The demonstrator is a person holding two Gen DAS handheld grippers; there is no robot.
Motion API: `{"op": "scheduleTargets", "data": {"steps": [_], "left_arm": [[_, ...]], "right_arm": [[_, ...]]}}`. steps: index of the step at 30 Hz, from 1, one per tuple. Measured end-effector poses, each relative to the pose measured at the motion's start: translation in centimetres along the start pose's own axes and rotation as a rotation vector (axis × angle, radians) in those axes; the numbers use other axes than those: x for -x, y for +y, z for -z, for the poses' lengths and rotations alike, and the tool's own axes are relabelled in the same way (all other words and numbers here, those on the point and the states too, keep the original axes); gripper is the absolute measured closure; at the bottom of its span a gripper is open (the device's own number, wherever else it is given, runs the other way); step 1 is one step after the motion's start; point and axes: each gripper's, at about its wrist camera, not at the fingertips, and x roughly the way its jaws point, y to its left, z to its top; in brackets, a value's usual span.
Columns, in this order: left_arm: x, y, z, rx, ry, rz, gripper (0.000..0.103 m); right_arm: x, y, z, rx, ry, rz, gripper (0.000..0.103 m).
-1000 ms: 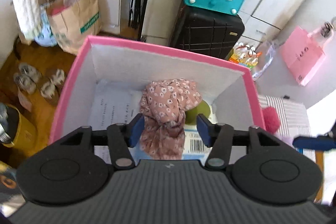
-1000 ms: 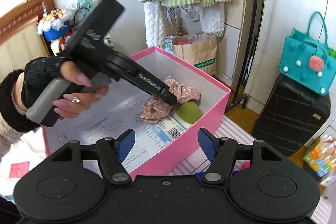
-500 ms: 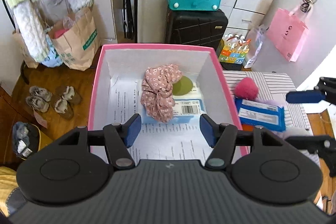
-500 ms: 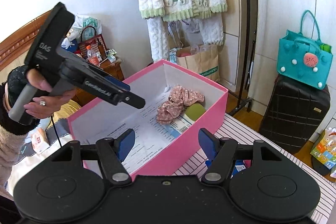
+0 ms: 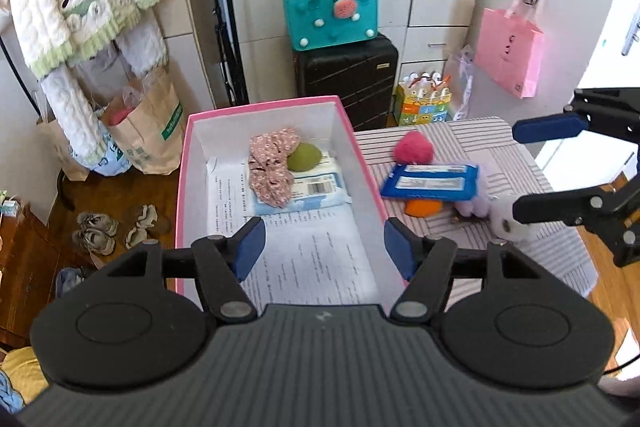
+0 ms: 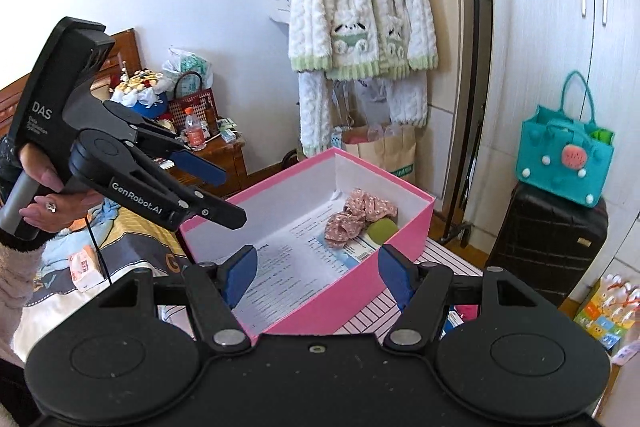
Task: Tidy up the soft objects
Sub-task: 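Withdraw both grippers from the box and move toward the blue wipes pack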
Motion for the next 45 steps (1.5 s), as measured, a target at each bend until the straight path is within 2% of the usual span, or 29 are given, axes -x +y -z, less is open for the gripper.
{"op": "scheduleTargets", "data": {"steps": [6,12,17,24,35,38,45], "left_arm": [[2.3,-2.3,1.6,-0.048,-0.038,0.003,0.031],[3.4,-4.2,3.6,-0.053,-0.065,0.053,0.027],[3.2,-5.5,5.7,-0.037,-0.077,0.107,0.021],[2.1,-8.0,7.5,-0.022,-0.110,0.139,0.017],[-1.8,-12.7,6.3,-0.028,-0.180,0.187,0.009],[-3.4,-13.7,5.6,-0.022,-0.198,0.169,0.008],[-8.5,-14.7,3.9,0.025,-0.154,0.169,0.008]], "right_arm": [[3.2,1.7,1.1,0.038,-0.032,0.018,0.031],[5.5,2.3,3.6,0.041,-0.046,0.033,0.030],[7.0,2.3,6.3,0.021,-0.037,0.052,0.029],[8.5,1.2,9.5,-0.031,-0.035,0.062,0.025],[7.6,-3.0,13.3,-0.116,-0.044,0.090,0.018],[7.1,-5.0,13.8,-0.154,-0.048,0.093,0.018],[6.4,-10.4,14.6,-0.284,-0.065,0.110,0.017]]}}
